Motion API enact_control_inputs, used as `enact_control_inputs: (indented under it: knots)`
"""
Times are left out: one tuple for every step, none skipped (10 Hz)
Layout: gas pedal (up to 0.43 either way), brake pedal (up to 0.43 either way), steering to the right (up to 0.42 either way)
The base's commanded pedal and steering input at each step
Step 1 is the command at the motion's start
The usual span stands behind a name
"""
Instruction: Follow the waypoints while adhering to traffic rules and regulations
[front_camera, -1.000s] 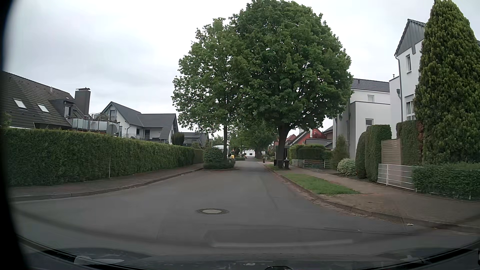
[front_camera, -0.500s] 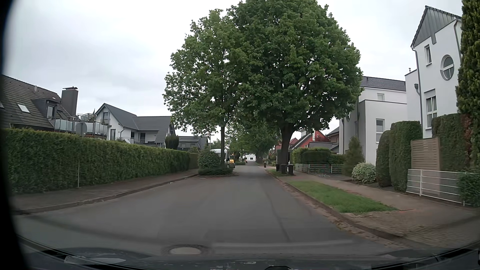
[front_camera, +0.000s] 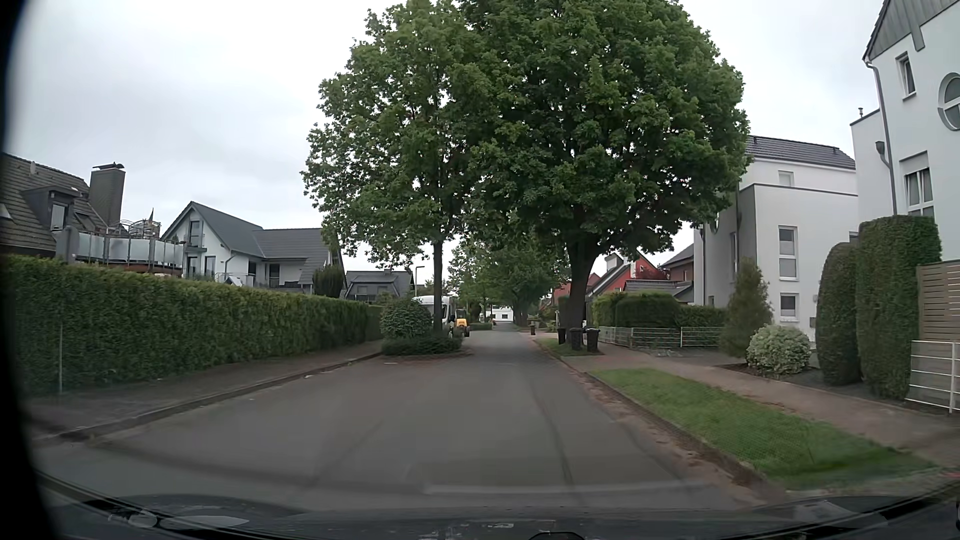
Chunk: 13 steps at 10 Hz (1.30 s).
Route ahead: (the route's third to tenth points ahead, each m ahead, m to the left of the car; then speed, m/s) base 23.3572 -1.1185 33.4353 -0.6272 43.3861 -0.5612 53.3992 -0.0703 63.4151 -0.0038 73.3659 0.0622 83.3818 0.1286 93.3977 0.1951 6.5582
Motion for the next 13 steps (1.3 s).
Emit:
enact_control_inputs:
  knots:
    - [0.22, 0.0, -0.003]
    - [0.22, 0.0, -0.004]
    - [0.209, 0.0, -0.003]
    - [0.209, 0.0, -0.004]
    - [0.197, 0.0, -0.003]
    - [0.189, 0.0, -0.004]
    - [0.189, 0.0, -0.004]
    - [0.189, 0.0, -0.003]
    - [0.169, 0.0, -0.003]
    - [0.169, 0.0, -0.003]
    - [0.169, 0.0, -0.003]
    - [0.157, 0.0, -0.003]
    - [0.15, 0.0, -0.002]
